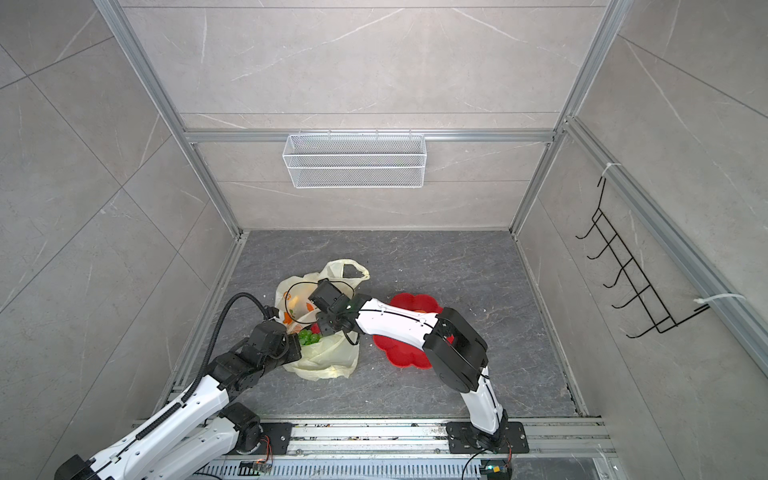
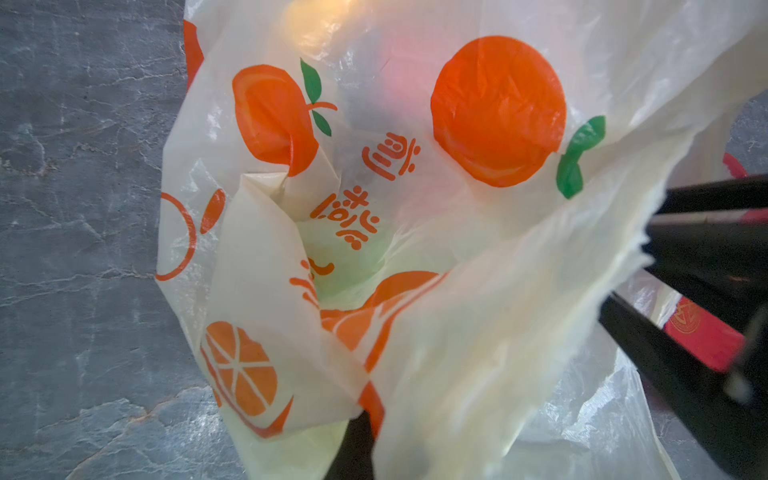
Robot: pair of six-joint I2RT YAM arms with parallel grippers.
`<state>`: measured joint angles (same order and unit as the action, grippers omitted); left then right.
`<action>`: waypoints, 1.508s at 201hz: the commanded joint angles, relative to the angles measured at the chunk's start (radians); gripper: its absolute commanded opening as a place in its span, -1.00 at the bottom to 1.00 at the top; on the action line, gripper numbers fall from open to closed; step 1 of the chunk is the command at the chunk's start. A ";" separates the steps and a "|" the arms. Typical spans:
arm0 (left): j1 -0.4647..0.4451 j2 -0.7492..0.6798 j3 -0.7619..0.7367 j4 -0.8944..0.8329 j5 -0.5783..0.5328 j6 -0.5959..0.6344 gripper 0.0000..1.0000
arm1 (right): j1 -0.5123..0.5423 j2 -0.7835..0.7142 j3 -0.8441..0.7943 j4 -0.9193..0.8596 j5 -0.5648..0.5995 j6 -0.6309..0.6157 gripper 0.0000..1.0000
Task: Take the fake fruits out of the plastic bag
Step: 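Reach the right gripper back into the bag and grasp the pale bun fruit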
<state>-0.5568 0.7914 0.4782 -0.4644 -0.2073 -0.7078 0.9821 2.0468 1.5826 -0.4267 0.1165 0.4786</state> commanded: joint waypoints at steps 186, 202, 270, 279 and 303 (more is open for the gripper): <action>-0.003 0.000 0.035 0.036 0.030 -0.009 -1.00 | -0.080 0.286 0.310 -0.031 0.129 0.005 0.56; -0.003 0.004 0.035 0.037 0.028 -0.011 -1.00 | -0.080 0.317 0.359 -0.077 0.110 -0.006 0.52; -0.003 0.019 0.052 0.021 0.017 -0.008 -1.00 | -0.076 0.290 0.328 -0.080 0.162 -0.026 0.10; -0.003 0.020 0.058 0.008 0.009 -0.007 -0.95 | -0.069 0.256 0.286 -0.044 0.161 -0.040 0.08; -0.003 0.019 0.086 -0.028 -0.010 0.013 -0.52 | -0.041 0.151 0.172 0.038 0.150 -0.073 0.07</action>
<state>-0.5568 0.8093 0.4995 -0.4538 -0.1833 -0.7078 0.9100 2.3093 1.8549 -0.4328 0.2539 0.4488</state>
